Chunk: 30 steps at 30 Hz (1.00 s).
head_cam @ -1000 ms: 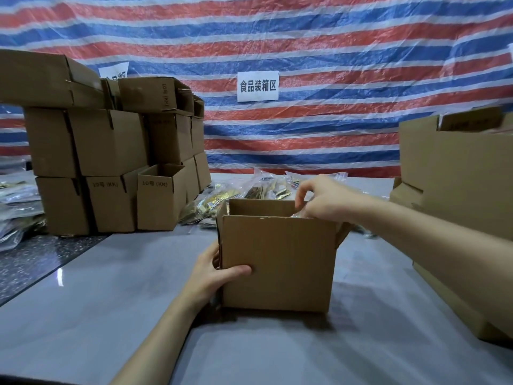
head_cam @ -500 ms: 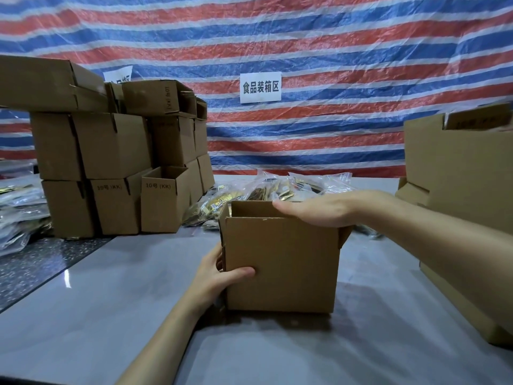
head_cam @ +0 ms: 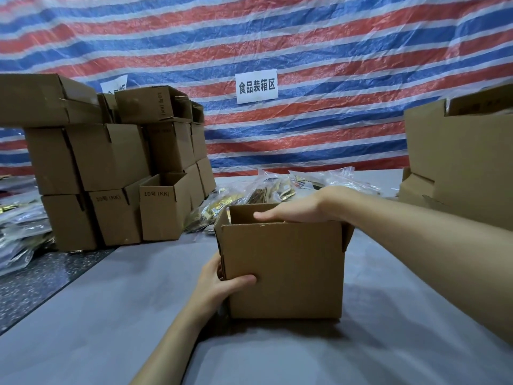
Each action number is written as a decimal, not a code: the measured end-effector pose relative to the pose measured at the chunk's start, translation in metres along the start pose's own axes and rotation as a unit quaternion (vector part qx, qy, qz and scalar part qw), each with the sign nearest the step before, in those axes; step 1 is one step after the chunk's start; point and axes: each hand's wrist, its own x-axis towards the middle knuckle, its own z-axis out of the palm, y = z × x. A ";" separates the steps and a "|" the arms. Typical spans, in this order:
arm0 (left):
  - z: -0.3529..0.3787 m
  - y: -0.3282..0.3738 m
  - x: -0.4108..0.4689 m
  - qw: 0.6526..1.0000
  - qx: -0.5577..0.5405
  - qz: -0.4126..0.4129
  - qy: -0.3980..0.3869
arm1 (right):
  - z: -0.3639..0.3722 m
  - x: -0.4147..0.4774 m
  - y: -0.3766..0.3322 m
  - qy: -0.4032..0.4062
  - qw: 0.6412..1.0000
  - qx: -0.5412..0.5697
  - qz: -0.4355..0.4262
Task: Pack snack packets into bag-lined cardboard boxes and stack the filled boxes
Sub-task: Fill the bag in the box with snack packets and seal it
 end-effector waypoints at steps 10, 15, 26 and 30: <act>0.002 0.002 0.000 0.999 -0.037 -0.010 0.008 | -0.003 0.000 0.036 0.410 0.844 0.169 -0.302; 0.001 0.003 0.004 0.996 -0.070 -0.012 0.061 | 0.009 0.019 0.080 0.549 0.725 0.332 -0.251; -0.006 -0.005 0.010 0.993 -0.066 -0.026 0.098 | 0.061 0.108 0.149 0.400 0.802 0.442 -0.038; -0.006 -0.006 0.012 0.994 -0.057 -0.029 0.094 | 0.058 0.124 0.156 0.378 0.756 0.534 -0.026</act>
